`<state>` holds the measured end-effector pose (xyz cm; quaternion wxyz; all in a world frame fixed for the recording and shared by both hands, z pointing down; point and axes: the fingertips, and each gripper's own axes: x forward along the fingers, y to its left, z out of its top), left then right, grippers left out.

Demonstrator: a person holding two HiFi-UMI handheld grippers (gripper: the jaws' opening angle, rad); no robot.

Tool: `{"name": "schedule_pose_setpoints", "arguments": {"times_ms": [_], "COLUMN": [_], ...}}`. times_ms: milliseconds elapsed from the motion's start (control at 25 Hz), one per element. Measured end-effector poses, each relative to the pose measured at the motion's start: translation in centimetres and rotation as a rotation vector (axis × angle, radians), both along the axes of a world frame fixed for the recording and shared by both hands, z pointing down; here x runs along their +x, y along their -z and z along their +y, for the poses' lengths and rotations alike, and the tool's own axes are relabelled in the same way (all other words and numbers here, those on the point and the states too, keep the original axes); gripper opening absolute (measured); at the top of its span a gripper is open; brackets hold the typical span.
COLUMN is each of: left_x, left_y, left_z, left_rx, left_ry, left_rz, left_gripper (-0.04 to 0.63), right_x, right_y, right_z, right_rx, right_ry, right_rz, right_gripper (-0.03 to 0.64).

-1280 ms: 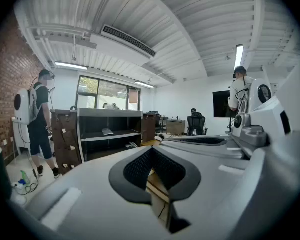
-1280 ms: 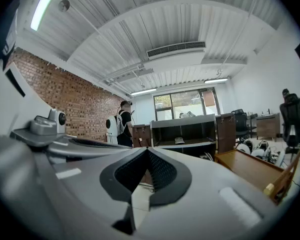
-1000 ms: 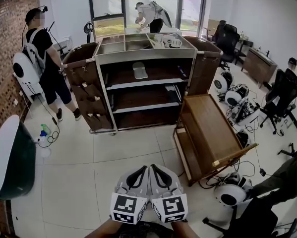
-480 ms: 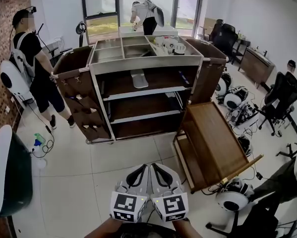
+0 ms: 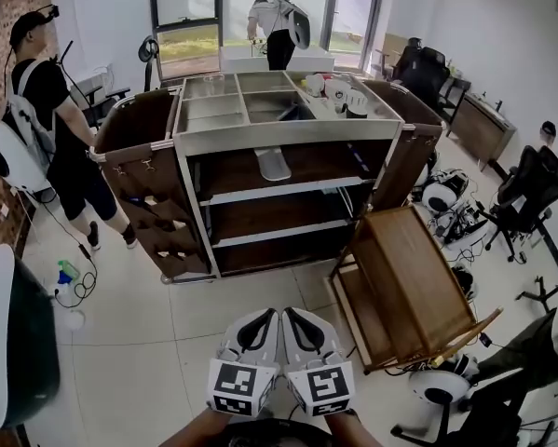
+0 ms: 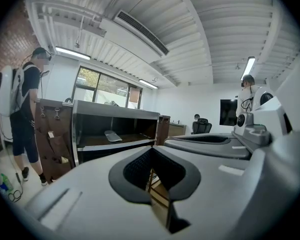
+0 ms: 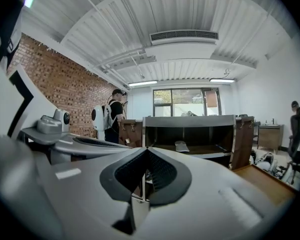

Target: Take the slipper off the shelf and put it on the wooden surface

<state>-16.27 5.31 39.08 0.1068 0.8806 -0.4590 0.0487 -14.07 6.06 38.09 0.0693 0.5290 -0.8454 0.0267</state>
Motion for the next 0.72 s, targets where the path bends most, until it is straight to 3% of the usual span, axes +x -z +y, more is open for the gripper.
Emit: {"name": "schedule_pose_setpoints", "arguments": {"times_ms": [360,720], "left_x": [-3.1,-3.7], "left_y": [-0.1,-0.5], "left_z": [-4.9,-7.9], "left_rx": [-0.012,-0.017], "left_ry": [-0.012,-0.019], "left_rz": [0.033,0.030], "left_gripper": [0.005,0.005], "right_x": [-3.6,-4.1], "right_y": [-0.3,-0.6], "right_z": [-4.3,-7.4], "right_rx": [-0.023,-0.022], "right_ry": [-0.004,-0.017], "right_rz": [0.026,0.014], "right_gripper": [0.000,0.000]}}
